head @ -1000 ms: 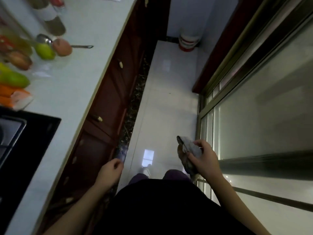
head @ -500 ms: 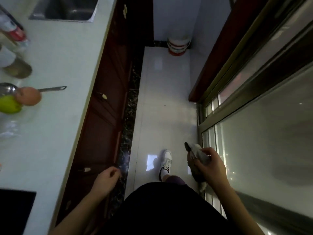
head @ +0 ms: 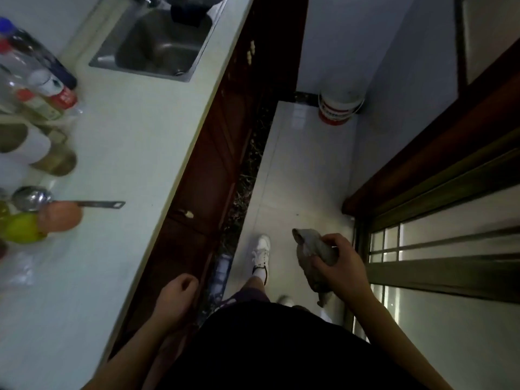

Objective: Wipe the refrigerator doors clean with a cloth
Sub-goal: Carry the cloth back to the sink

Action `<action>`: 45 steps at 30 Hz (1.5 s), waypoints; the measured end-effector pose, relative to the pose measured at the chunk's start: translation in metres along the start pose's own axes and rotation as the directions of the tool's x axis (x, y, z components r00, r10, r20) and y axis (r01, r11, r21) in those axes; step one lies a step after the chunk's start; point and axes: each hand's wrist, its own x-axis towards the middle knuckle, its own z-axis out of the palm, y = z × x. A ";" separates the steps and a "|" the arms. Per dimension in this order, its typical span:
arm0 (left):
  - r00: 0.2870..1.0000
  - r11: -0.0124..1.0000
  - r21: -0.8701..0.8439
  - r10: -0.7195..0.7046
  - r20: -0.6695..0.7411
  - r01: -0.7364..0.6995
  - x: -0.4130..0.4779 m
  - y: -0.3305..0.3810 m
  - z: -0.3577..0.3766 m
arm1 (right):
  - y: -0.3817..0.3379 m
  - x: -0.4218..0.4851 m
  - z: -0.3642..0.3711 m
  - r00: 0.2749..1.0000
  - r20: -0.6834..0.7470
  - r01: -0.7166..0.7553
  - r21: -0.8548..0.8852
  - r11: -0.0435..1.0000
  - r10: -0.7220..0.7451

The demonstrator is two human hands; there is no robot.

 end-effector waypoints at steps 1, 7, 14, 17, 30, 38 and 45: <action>1.000 1.000 -0.003 0.007 -0.002 -0.007 0.015 0.012 -0.003 | -0.003 0.016 -0.003 1.000 0.004 -0.011 -0.002 1.000 0.011; 0.995 0.996 0.032 0.076 0.061 -0.078 0.110 0.100 -0.025 | -0.033 0.097 -0.033 0.991 -0.115 -0.066 -0.041 0.997 0.061; 0.950 0.954 0.140 0.236 0.203 -0.266 0.211 0.238 -0.050 | -0.062 0.177 -0.081 0.955 -0.274 -0.109 0.021 0.994 0.110; 0.945 0.949 0.137 0.253 0.210 -0.284 0.247 0.287 -0.054 | -0.063 0.218 -0.100 0.948 -0.280 -0.143 0.046 0.989 0.150; 0.991 0.986 0.106 0.132 -0.016 -0.129 0.343 0.424 -0.065 | -0.128 0.475 -0.185 0.994 -0.103 0.045 -0.020 0.999 -0.047; 0.999 0.998 0.057 0.018 -0.035 -0.016 0.414 0.467 -0.084 | -0.176 0.595 -0.203 0.994 -0.017 0.107 -0.021 0.994 -0.107; 0.996 0.996 0.043 0.072 0.048 -0.074 0.519 0.550 -0.112 | -0.204 0.683 -0.221 0.997 -0.077 -0.015 -0.060 0.998 0.011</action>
